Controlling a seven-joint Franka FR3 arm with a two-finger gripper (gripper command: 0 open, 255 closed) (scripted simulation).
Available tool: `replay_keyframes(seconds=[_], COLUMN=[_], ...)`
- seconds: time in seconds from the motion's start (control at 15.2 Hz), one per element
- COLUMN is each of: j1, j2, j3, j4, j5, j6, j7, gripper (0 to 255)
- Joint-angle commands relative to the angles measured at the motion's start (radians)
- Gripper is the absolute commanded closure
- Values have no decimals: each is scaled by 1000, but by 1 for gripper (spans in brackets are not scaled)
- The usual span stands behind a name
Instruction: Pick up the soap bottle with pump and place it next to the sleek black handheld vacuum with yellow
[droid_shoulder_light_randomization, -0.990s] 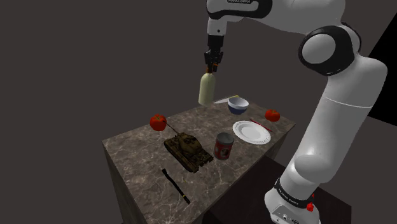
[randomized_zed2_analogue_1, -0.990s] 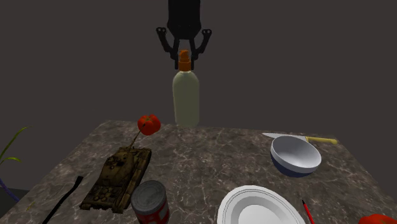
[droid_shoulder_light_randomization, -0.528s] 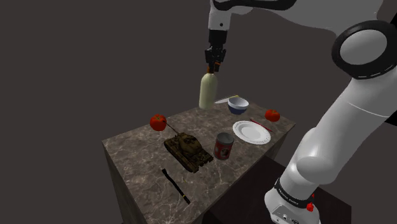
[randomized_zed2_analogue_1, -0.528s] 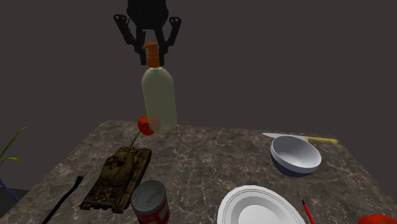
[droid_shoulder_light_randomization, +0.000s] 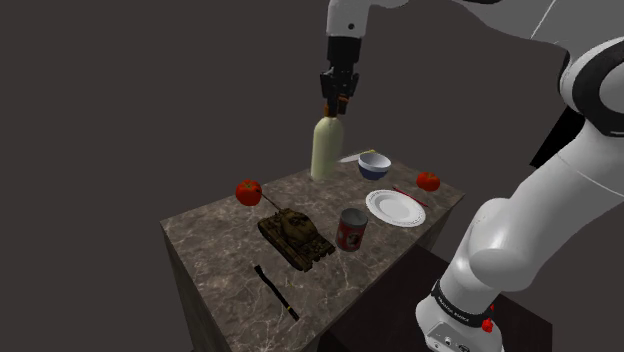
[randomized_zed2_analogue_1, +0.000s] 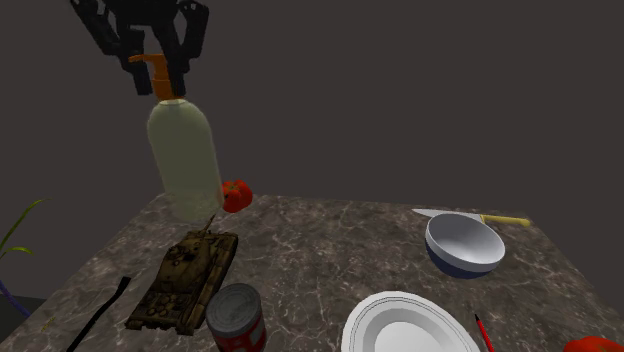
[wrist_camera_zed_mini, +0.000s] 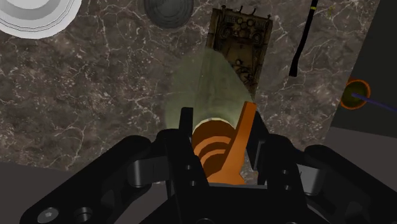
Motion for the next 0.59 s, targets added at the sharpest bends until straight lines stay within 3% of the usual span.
replay_keyframes(seconds=[0.0, 0.53], j1=[16, 75], j2=[-44, -134], j3=[26, 139], j4=[-24, -31], j5=[11, 74], j6=[-17, -87], j7=[44, 224], gripper=[255, 255])
